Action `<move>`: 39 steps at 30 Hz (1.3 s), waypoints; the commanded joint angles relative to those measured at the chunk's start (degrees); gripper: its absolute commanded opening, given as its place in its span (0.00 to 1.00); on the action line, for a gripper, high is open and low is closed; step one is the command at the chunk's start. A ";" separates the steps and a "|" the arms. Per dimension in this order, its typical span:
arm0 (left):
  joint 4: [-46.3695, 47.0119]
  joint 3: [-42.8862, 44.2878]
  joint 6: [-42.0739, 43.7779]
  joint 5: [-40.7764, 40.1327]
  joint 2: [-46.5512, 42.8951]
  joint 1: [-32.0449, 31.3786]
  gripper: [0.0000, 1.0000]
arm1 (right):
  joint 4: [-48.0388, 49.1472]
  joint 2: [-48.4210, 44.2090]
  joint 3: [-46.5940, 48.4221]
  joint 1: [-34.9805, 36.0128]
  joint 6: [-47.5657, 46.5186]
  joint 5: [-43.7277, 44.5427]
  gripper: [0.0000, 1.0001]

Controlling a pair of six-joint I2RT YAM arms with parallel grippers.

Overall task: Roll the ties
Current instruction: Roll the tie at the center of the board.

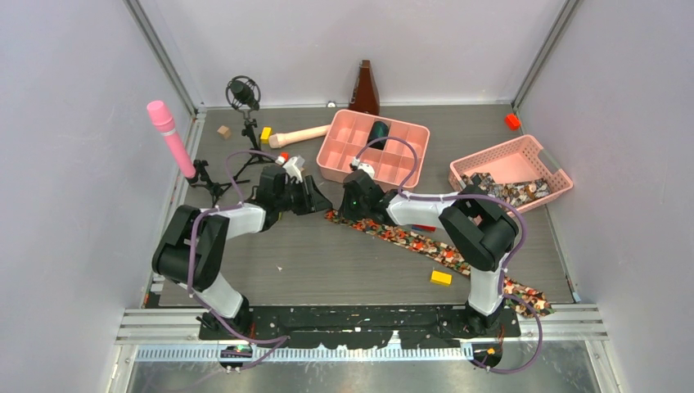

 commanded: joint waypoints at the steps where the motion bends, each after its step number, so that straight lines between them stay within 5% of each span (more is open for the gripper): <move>1: 1.43 -0.29 -0.41 1.31 1.29 0.11 0.46 | -0.80 -0.14 0.49 0.28 0.10 1.92 0.00; 19: 3.22 -0.62 -0.60 2.91 5.73 0.11 0.46 | -0.80 -0.45 -0.14 0.27 0.94 3.48 0.00; 28: 3.93 -0.87 -0.72 4.30 6.01 0.10 0.29 | -0.80 -0.49 -0.14 0.24 0.85 3.52 0.00; 35: 3.49 -0.18 -0.62 4.30 5.91 0.02 0.00 | 0.92 -2.39 -1.31 0.19 -0.61 1.85 0.00; 39: 0.94 0.91 0.53 2.62 5.24 -0.58 0.00 | 2.94 -5.53 -2.39 0.19 -3.08 -0.12 0.01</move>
